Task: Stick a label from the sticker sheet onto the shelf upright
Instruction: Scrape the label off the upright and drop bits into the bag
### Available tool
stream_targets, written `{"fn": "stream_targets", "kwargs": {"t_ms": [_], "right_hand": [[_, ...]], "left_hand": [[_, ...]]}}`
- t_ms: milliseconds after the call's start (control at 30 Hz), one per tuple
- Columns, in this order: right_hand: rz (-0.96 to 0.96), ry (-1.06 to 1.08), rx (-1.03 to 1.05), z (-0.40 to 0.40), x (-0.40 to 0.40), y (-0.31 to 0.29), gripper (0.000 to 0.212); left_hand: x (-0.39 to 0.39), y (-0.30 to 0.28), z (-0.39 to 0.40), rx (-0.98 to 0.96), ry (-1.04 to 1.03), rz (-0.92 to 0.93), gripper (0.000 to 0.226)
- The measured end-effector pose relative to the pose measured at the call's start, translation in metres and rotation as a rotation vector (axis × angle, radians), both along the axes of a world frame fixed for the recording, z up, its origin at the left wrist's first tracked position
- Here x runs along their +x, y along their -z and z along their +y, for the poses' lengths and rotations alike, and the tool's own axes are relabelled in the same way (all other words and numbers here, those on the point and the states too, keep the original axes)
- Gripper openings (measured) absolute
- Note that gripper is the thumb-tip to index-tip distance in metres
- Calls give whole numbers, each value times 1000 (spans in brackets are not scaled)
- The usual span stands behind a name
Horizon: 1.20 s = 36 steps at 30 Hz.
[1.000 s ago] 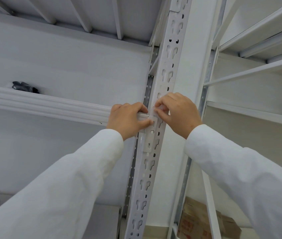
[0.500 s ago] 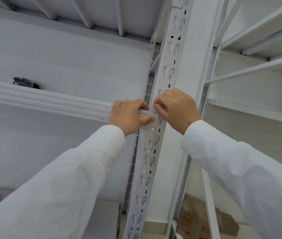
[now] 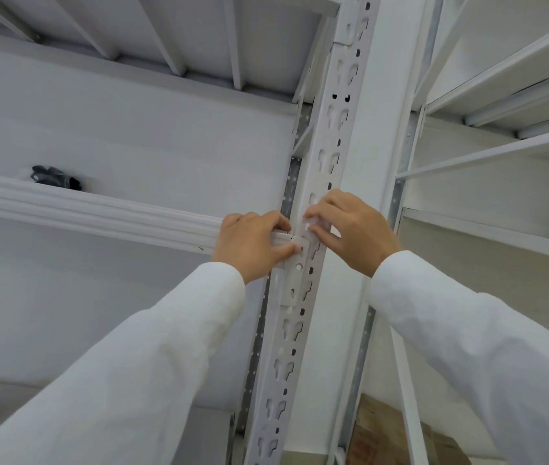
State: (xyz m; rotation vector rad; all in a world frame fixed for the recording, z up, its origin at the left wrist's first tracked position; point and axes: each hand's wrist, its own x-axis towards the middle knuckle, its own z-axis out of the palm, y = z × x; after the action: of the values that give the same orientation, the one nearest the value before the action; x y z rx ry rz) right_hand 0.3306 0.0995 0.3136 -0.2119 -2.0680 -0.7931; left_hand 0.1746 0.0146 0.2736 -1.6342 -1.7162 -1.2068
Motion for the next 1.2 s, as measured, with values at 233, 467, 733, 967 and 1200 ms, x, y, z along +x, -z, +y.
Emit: {"fn": "stream_targets", "kwargs": {"t_ms": [233, 467, 733, 967, 1200], "right_hand": [[53, 28, 103, -1, -7, 5, 16], [192, 18, -29, -5, -19, 12, 15], [254, 10, -149, -6, -19, 27, 13], [265, 0, -189, -5, -17, 24, 5], [199, 128, -21, -15, -19, 6, 11]], "left_hand": [[0, 0, -1, 2, 1, -2, 36], [1, -2, -3, -42, 10, -6, 35], [0, -2, -4, -48, 13, -1, 33], [-1, -1, -2, -28, 8, 6, 34], [0, -1, -3, -23, 12, -2, 34]]}}
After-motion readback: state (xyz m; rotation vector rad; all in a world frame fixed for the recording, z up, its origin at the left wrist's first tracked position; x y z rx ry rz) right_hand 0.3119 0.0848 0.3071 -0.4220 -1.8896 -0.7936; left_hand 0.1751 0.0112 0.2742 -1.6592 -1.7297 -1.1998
